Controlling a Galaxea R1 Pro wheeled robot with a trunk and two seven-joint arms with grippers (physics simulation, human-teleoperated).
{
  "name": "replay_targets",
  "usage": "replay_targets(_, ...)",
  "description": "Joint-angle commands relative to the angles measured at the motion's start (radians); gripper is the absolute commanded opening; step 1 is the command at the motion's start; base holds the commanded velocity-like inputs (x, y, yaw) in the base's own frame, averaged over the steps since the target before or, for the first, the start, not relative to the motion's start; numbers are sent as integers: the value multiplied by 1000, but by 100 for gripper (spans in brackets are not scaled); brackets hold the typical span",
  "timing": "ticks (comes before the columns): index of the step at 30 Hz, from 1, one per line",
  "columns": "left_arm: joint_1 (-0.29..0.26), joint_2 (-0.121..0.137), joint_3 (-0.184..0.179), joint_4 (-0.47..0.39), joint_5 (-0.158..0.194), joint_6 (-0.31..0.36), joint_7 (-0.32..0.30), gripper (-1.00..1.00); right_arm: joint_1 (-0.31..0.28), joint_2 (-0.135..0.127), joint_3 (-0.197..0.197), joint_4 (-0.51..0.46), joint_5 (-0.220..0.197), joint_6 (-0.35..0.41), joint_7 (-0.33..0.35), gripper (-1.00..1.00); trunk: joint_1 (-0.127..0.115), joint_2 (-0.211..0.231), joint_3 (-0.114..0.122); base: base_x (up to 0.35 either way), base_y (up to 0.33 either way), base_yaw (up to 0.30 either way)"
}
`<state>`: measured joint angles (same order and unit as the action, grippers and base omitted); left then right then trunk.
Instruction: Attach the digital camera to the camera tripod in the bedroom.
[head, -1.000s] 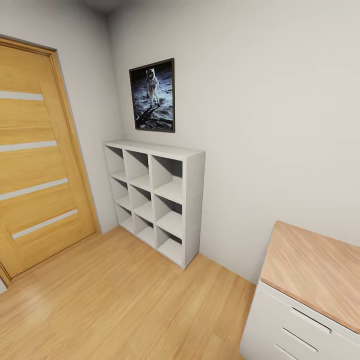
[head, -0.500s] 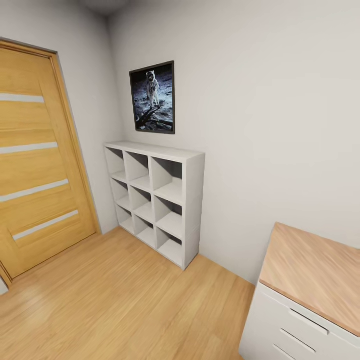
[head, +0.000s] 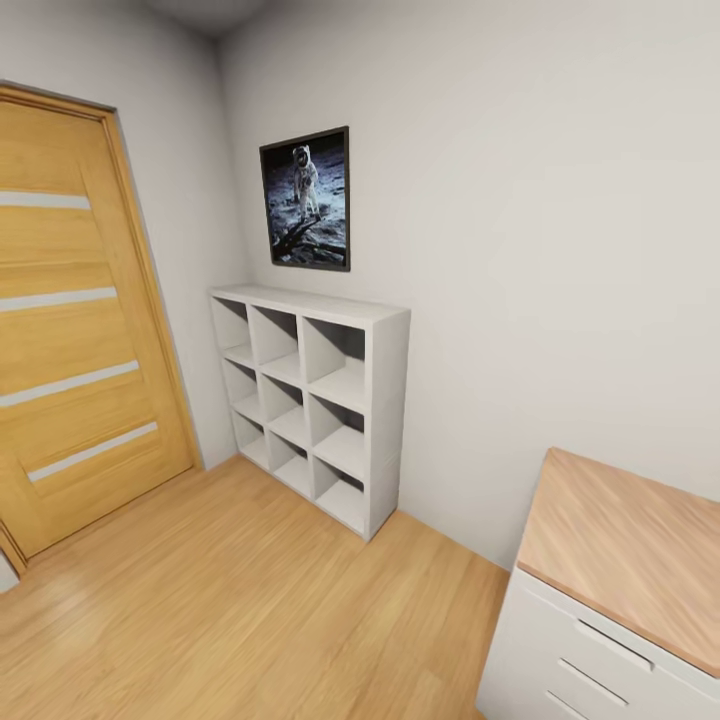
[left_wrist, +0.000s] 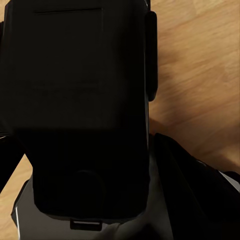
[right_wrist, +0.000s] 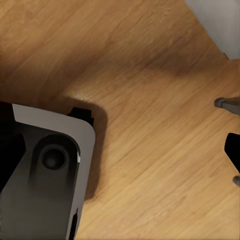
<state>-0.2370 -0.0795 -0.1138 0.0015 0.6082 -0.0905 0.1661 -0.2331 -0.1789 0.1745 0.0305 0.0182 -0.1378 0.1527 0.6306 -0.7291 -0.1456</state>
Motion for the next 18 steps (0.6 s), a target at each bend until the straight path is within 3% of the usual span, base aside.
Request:
replay_targets(1, -1, 0, -9, 0, 5, -2, 3, -100, -2, -1, 3, 3, 2, -6, 2, 100, -4, 6, 2, 0, 0, 0)
replay_targets(15, -1, 0, -9, 0, 5, -3, 3, -100, -2, 1, 3, 3, 2, -8, 2, 100, -57, 104, 46, 0, 0, 0)
replay_targets(18, 0, 0, -9, 0, 5, -3, 3, -100, -2, 1, 3, 3, 2, -9, 2, 100, -57, 104, 46, 0, 0, 0)
